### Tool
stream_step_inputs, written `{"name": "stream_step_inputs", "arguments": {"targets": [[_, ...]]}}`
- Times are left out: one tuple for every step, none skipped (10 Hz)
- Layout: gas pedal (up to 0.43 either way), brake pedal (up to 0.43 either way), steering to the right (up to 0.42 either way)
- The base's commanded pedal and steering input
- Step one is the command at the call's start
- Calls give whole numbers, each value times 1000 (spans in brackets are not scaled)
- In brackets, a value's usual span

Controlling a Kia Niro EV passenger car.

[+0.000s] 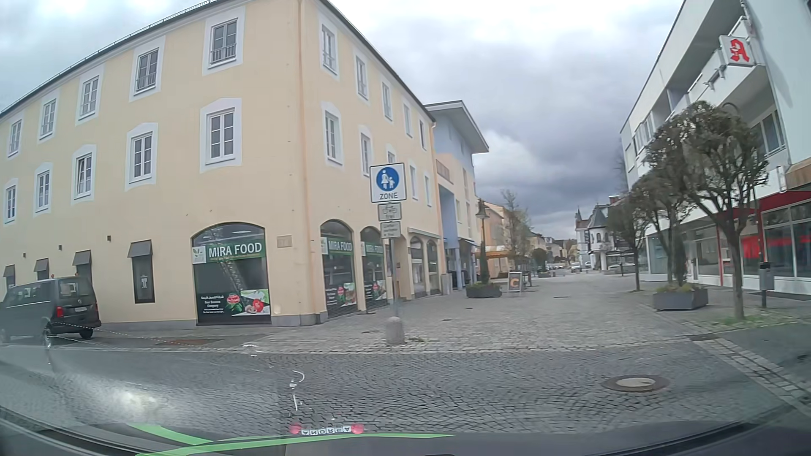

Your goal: Follow the waypoints while adhering to traffic rules and regulations

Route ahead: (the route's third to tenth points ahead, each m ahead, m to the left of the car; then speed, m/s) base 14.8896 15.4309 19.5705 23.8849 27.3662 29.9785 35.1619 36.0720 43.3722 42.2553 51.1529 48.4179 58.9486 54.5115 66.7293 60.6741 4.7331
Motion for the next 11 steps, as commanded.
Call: {"name": "stream_step_inputs", "arguments": {"targets": [[47, 0, -397], [67, 0, -408], [67, 0, -417], [67, 0, -423], [67, 0, -431], [79, 0, -435], [87, 0, -438], [87, 0, -440], [87, 0, -441], [98, 0, -444], [110, 0, -454]]}}
